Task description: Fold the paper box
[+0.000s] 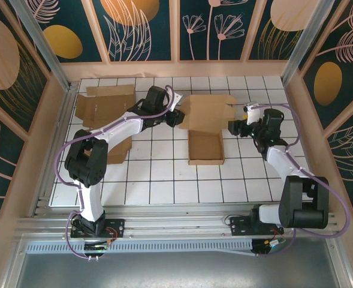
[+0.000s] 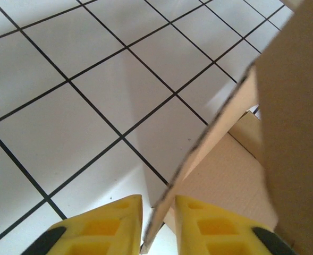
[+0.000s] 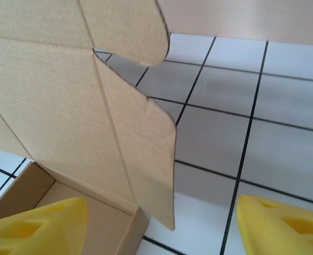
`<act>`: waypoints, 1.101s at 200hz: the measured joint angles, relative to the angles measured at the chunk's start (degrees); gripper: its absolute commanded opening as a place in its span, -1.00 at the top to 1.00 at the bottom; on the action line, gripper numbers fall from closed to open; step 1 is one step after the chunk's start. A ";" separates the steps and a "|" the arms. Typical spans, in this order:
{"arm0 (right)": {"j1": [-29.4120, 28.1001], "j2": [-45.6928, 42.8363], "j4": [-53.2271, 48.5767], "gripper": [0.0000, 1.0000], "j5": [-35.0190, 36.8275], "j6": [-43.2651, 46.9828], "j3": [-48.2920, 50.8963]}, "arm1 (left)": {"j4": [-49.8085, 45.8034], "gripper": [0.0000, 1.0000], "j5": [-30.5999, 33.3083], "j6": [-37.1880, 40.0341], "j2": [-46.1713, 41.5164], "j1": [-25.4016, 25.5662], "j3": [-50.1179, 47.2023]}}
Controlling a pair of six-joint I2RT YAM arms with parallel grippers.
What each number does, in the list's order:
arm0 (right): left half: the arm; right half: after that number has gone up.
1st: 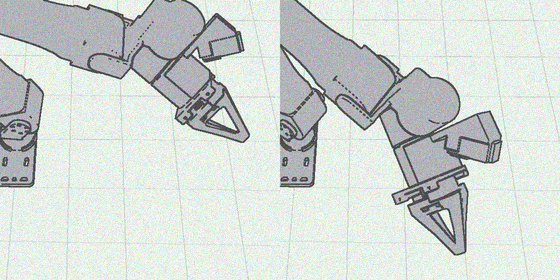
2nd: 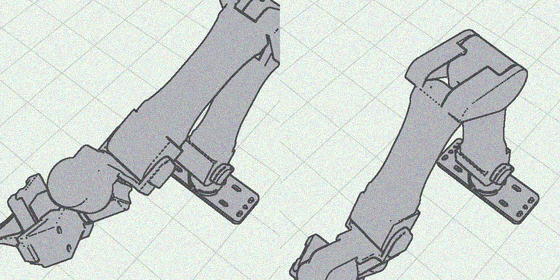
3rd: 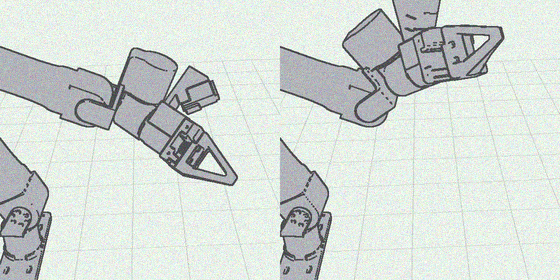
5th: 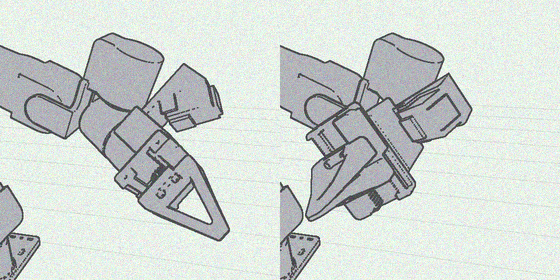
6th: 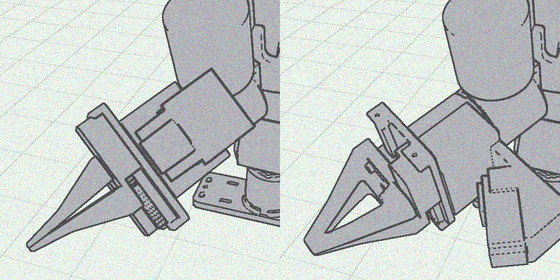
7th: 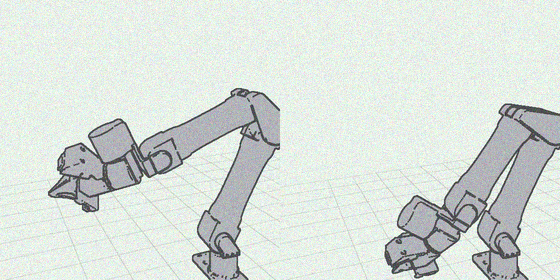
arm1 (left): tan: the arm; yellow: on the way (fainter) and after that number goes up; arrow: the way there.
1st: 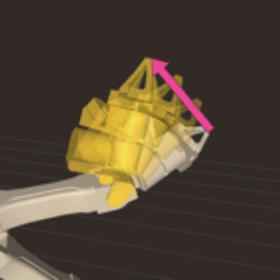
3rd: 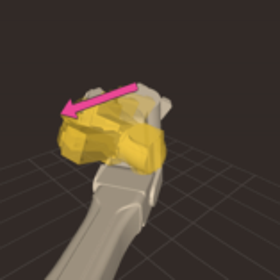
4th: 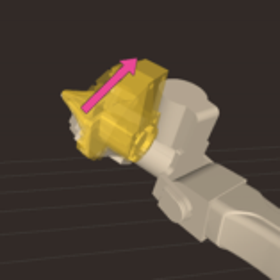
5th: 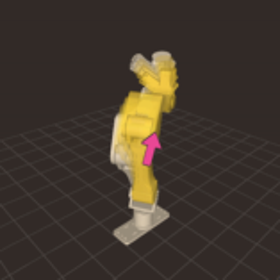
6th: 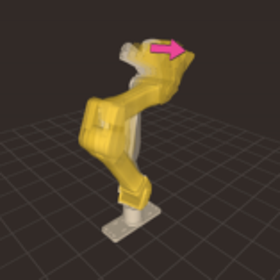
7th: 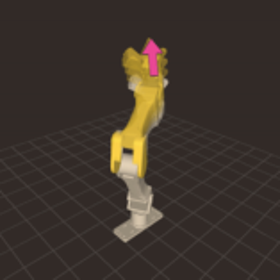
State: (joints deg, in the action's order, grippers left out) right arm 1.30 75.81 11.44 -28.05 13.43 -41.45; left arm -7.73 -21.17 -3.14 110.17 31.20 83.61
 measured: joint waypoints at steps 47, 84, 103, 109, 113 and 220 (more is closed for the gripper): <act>0.33 7.65 0.09 -0.29 -6.95 4.22 -6.16 | -1.51 0.68 -0.85 0.85 0.15 0.00 2.03; 0.33 14.08 -1.66 0.41 -10.03 3.61 -11.96 | -2.14 0.88 -1.73 1.18 0.81 0.00 3.10; 0.33 14.25 -1.42 0.66 -10.58 1.57 -11.87 | -2.19 1.00 -2.16 1.27 0.90 0.00 3.10; 0.33 14.23 -1.03 0.74 -10.62 0.85 -11.78 | -2.16 1.00 -2.23 1.22 0.90 0.00 3.10; 0.31 14.19 -0.63 0.78 -10.67 0.63 -11.65 | -2.14 1.00 -2.23 1.29 0.90 0.00 3.10; -13.18 7.80 16.13 1.00 15.54 -14.56 -2.01 | 6.49 1.00 11.39 -5.16 1.22 1.40 2.69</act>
State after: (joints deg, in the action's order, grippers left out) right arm -11.88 83.61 27.57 -12.51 -1.13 -43.46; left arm -1.23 -9.78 -8.29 111.39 32.60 86.30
